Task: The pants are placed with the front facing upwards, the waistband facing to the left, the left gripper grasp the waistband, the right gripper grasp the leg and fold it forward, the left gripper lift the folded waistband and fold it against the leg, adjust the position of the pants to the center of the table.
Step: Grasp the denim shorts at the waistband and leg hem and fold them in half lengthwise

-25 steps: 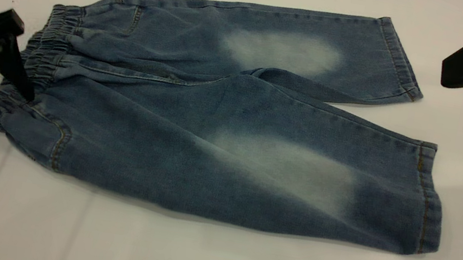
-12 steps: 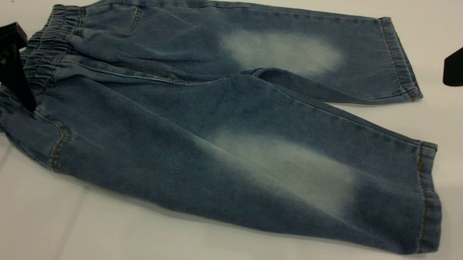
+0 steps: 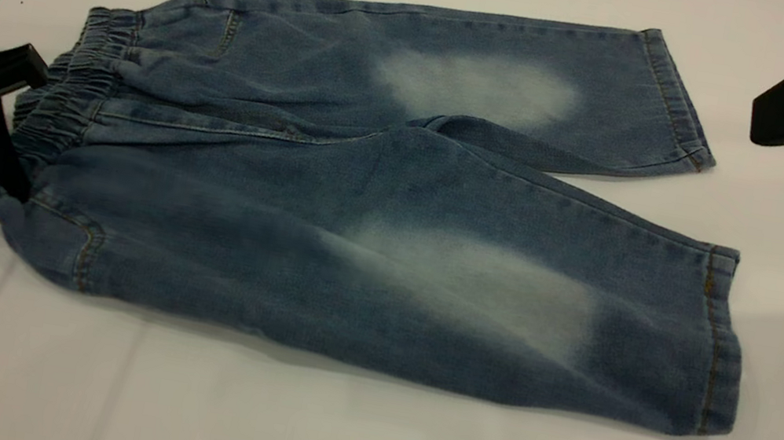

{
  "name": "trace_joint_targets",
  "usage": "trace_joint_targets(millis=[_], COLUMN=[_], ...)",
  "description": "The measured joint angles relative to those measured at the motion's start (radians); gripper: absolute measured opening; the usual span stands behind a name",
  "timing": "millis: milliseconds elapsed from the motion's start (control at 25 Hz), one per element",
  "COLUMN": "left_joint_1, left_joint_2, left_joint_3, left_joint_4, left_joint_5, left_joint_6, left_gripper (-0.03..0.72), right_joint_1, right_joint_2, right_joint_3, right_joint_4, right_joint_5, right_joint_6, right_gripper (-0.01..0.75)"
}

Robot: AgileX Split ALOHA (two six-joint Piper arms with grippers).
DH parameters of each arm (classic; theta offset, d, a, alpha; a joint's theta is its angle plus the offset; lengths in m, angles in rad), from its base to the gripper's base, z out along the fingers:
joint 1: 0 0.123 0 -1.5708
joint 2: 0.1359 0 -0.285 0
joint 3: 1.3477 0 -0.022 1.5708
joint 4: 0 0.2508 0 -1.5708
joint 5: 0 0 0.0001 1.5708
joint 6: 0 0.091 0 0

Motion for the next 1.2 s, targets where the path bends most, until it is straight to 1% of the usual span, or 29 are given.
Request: trace_joint_targets(millis=[40, 80, 120, 240, 400, 560, 680, 1000, 1200], left_joint_1=[0.000, 0.000, 0.000, 0.000, 0.000, 0.000, 0.000, 0.000, 0.000], left_joint_2=[0.000, 0.000, 0.000, -0.015, -0.082, -0.137, -0.157, -0.158, -0.159], left_joint_3=[-0.003, -0.011, -0.020, -0.041, -0.063, -0.080, -0.080, -0.080, -0.080], left_joint_4=[-0.002, -0.002, -0.002, -0.012, -0.033, -0.042, -0.042, -0.042, -0.042], left_joint_5=[0.010, 0.031, 0.051, 0.110, 0.135, 0.144, 0.158, 0.163, 0.167], left_joint_6=[0.010, 0.020, 0.030, 0.071, 0.108, 0.117, 0.130, 0.147, 0.147], left_gripper=[0.094, 0.071, 0.064, 0.061, 0.061, 0.061, 0.061, 0.061, 0.061], right_joint_1=[0.000, 0.000, 0.000, 0.000, 0.000, 0.000, 0.000, 0.000, 0.000], right_joint_2=[0.003, 0.007, 0.016, 0.059, 0.154, 0.265, 0.344, 0.539, 0.603], right_joint_3=[0.000, 0.000, 0.000, 0.012, 0.049, 0.052, 0.052, 0.050, 0.050], right_joint_4=[0.000, 0.000, 0.001, 0.009, 0.035, 0.082, 0.153, 0.406, 0.518], right_joint_5=[0.005, 0.012, 0.022, 0.050, 0.070, 0.061, 0.046, 0.028, 0.015], right_joint_6=[0.000, 0.000, 0.000, 0.001, -0.001, -0.036, -0.105, -0.380, -0.481], right_gripper=[0.507, 0.507, 0.507, 0.507, 0.507, 0.507, 0.507, 0.507, 0.507])
